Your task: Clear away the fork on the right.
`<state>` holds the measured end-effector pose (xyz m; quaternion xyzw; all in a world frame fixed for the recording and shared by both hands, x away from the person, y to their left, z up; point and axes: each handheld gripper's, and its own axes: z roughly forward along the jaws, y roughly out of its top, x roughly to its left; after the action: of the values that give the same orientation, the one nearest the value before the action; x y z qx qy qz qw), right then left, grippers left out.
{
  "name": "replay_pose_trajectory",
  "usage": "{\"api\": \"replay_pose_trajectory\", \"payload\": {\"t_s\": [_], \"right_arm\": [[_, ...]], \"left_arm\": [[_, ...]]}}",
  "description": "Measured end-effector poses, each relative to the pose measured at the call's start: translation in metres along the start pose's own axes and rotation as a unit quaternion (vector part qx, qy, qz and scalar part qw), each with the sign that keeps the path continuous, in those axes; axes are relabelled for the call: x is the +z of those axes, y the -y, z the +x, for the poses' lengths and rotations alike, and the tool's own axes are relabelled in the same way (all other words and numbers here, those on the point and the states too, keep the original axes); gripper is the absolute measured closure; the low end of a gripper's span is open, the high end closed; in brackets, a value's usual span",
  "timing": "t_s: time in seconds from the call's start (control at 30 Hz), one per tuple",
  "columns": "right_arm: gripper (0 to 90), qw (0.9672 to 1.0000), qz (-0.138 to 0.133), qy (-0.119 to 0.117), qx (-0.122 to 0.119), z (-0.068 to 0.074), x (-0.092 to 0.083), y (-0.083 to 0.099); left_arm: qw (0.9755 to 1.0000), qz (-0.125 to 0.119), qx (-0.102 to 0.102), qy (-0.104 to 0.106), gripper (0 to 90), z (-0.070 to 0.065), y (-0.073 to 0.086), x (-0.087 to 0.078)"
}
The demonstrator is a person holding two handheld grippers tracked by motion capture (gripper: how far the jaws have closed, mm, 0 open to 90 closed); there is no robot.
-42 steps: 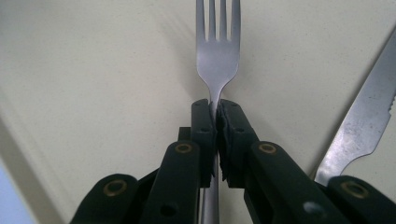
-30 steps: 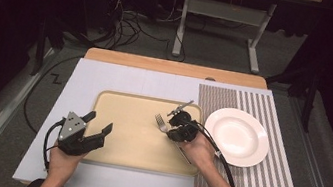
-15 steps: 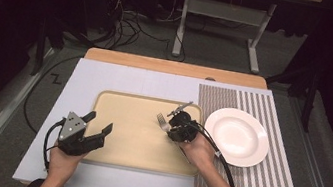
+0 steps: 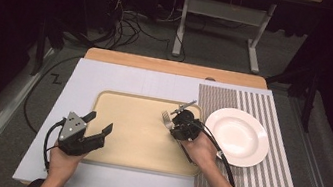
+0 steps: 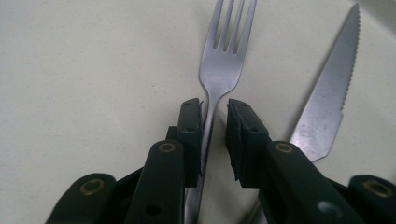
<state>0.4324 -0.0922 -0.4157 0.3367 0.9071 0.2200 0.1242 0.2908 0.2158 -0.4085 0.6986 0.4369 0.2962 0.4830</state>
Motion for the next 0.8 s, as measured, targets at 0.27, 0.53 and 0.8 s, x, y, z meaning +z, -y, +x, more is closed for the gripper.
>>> {"api": "replay_pose_trajectory", "payload": {"t_s": [0.27, 0.53, 0.8], "right_arm": [[77.3, 0.9999, -0.003, 0.015, 0.004, -0.006, 0.001, -0.001], [79.8, 0.9996, -0.006, 0.022, 0.016, -0.012, 0.003, -0.003], [81.1, 0.9992, -0.014, 0.027, 0.024, -0.017, 0.005, -0.004]], "left_arm": [[1.0, 0.001, 0.0, 0.0, 31.7, 0.0, 0.0, 0.0], [1.0, 0.0, 0.0, -0.001, 31.7, 0.0, 0.0, 0.001], [1.0, 0.0, 0.001, -0.001, 31.7, 0.0, 0.0, 0.0]]}}
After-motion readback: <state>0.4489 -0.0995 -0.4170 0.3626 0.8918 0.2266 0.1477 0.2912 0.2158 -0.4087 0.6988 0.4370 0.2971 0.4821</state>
